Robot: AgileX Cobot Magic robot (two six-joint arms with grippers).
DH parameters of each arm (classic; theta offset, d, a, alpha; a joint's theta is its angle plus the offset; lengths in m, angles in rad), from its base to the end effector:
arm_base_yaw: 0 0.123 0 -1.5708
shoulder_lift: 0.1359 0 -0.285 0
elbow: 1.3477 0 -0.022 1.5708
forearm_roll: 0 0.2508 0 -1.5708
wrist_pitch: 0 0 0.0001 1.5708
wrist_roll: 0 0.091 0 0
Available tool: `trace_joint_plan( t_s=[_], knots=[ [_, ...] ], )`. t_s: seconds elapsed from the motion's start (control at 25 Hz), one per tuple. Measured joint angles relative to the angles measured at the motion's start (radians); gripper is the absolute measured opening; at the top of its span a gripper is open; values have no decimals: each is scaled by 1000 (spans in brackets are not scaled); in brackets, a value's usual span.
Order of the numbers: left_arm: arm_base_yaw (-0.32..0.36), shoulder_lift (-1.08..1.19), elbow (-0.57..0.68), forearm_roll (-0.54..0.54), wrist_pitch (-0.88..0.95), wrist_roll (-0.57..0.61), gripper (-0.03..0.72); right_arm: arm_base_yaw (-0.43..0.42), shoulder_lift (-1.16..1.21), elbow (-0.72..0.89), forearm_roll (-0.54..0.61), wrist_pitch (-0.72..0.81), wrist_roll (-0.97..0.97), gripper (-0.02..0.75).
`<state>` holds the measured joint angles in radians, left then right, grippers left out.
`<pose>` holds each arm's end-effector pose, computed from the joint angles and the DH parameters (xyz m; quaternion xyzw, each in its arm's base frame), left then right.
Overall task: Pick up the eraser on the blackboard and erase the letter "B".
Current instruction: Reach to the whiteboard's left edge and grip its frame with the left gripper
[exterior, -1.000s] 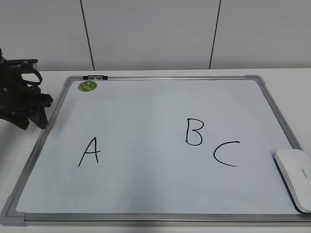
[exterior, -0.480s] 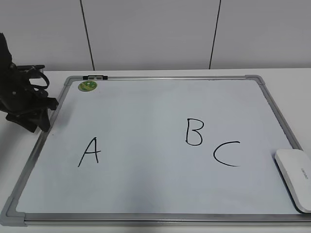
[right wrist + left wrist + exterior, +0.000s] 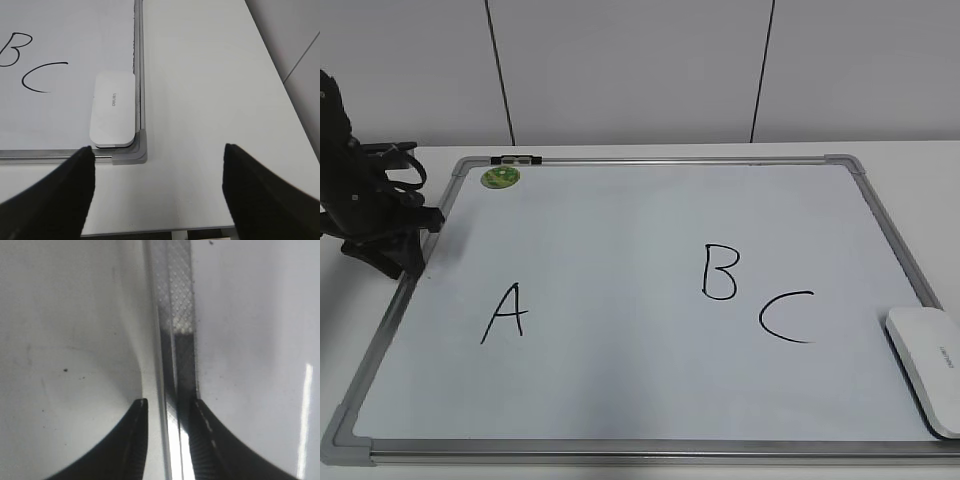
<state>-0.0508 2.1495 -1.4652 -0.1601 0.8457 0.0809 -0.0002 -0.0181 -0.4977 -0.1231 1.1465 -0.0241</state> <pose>0.4175 -0.0321 0.1259 0.0165 0.9958 -0.0622 0.0647 -0.0115 -0.0102 0.2702 -0.0049 0.8693 -0.0672 0.4896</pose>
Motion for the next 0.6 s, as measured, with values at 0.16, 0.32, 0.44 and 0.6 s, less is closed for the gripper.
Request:
trace_joint_plan(
  t_s=[0.16,0.32,0.44,0.6],
  knots=[
    [0,8,-8,-10,8,0,184,0,0,0,0,0,0,589],
    [0,10,-10,-16,12,0,127,0,0,0,0,0,0,589],
    [0,10,-11,-16,12,0,54,0,0,0,0,0,0,589],
    [2,10,-11,-22,14,-4,35,0,0,0,0,0,0,589]
  ],
)
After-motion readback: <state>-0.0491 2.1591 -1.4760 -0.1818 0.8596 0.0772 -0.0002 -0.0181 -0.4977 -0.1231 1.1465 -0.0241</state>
